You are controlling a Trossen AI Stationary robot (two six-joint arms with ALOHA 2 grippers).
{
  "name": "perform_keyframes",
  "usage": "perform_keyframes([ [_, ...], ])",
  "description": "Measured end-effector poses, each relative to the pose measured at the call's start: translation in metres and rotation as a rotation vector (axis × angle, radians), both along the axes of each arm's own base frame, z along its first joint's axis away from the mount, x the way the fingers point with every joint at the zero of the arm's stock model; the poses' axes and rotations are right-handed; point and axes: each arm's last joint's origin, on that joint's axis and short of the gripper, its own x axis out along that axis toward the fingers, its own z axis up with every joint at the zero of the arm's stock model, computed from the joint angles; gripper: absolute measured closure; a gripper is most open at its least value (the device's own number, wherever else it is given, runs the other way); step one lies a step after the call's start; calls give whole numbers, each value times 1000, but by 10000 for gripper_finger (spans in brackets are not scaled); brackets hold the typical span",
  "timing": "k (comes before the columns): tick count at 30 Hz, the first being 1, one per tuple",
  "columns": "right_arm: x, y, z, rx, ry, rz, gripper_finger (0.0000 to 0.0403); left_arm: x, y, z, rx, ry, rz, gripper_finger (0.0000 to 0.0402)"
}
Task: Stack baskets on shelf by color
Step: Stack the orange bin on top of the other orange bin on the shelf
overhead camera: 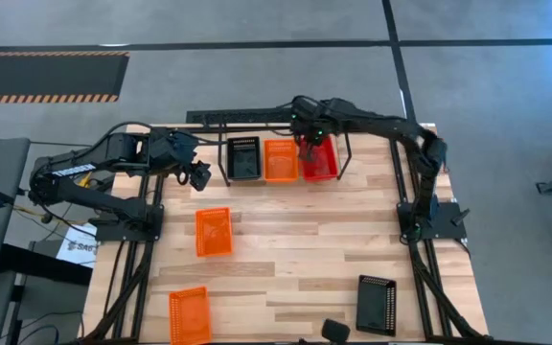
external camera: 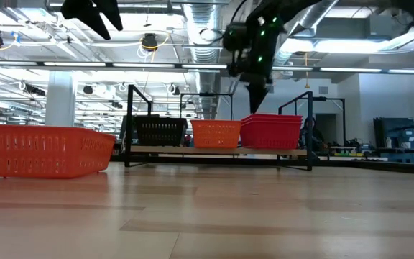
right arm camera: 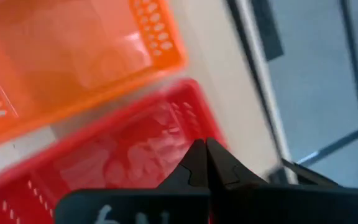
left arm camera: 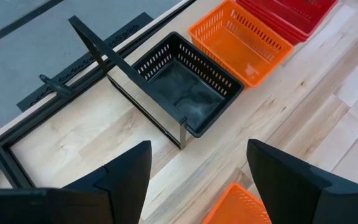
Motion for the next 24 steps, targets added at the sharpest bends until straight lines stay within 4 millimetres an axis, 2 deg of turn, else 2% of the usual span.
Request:
perform_keyframes([
  [6,-29,20,55,-49,-102,-48,403,-6,0,-6,-46,69,84,150],
  [10,-52,42,96,-80,-241,-81,403,-10,-2,-14,-94,107,278,150],
  [14,-77,65,132,-102,-381,-101,402,-4,-12,-23,-149,113,446,150],
  [19,-102,89,160,-117,-501,-82,402,16,-32,-38,-165,165,491,150],
  [24,-114,104,173,-119,-563,-57,401,38,-58,-57,-182,217,501,150],
])
